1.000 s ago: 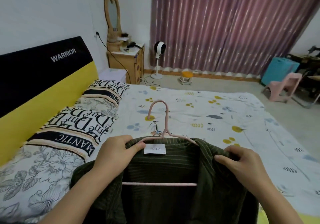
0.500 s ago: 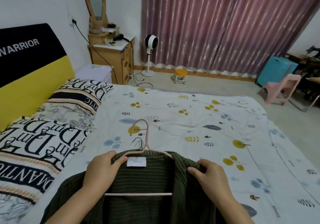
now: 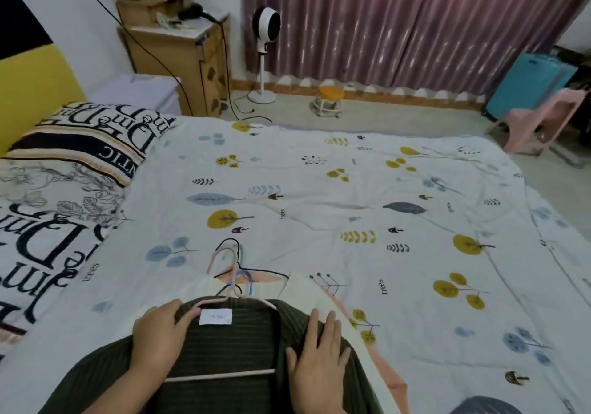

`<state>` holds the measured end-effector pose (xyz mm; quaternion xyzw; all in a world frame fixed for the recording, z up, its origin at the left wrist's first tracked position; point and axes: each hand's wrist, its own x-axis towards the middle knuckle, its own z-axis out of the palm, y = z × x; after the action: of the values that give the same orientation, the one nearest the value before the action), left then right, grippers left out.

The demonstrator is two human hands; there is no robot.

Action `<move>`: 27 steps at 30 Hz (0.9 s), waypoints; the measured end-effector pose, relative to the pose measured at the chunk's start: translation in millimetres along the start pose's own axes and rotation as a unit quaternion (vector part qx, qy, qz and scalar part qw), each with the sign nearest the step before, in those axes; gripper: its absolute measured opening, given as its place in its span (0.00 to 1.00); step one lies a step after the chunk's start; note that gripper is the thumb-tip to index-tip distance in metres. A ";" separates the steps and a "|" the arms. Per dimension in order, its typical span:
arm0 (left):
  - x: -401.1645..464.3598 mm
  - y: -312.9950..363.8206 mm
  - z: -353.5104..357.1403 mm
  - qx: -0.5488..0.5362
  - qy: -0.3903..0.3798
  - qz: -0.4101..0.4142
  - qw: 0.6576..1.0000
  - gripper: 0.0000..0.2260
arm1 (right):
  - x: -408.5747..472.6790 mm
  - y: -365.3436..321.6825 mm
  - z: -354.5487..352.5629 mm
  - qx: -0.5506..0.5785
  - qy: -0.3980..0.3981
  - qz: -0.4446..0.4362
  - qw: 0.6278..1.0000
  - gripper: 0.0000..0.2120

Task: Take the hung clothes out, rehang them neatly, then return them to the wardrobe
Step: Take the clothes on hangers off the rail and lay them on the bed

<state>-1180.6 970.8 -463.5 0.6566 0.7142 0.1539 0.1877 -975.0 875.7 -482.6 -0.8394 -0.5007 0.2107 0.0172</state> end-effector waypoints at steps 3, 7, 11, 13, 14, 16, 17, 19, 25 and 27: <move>7.5 -9.8 29.0 0.036 -0.030 -0.008 0.999 0.13 | 16.6 10.1 28.5 0.000 -0.051 -0.005 0.999 0.35; -8.9 -19.3 55.8 0.157 -0.031 -0.014 0.987 0.32 | 24.8 19.2 52.9 -0.015 -0.073 -0.009 0.997 0.34; -43.5 -31.8 72.8 0.234 -0.136 0.019 0.962 0.36 | 28.5 21.0 59.8 -0.020 -0.091 -0.009 0.996 0.31; -51.7 -38.9 77.1 0.262 -0.207 0.031 0.942 0.43 | 29.3 20.4 57.8 -0.027 -0.106 -0.009 0.994 0.30; -52.3 -42.0 78.0 0.267 -0.226 0.040 0.936 0.43 | 29.5 19.3 55.2 -0.032 -0.116 -0.010 0.993 0.30; -49.2 -41.8 73.1 0.263 -0.256 0.040 0.929 0.34 | 28.7 15.8 46.1 -0.046 -0.132 -0.011 0.990 0.30; -46.9 -39.6 68.7 0.255 -0.268 0.039 0.928 0.32 | 27.3 13.3 39.7 -0.054 -0.136 -0.012 0.989 0.30; -44.7 -31.6 56.7 0.239 -0.291 0.035 0.926 0.28 | 22.1 7.5 25.0 -0.071 -0.146 -0.013 0.987 0.29; -57.3 -5.2 -5.5 0.135 -0.274 0.031 0.952 0.15 | -15.0 -16.9 -31.1 -0.097 -0.197 -0.025 0.975 0.18; -68.4 2.1 -31.5 0.112 -0.257 0.035 0.959 0.15 | -34.0 -25.0 -51.0 -0.077 -0.184 -0.040 0.979 0.16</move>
<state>-1189.0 903.7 -430.2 0.7155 0.6309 -0.0945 0.2848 -990.9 868.5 -418.8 -0.7641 -0.5436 0.3213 -0.1318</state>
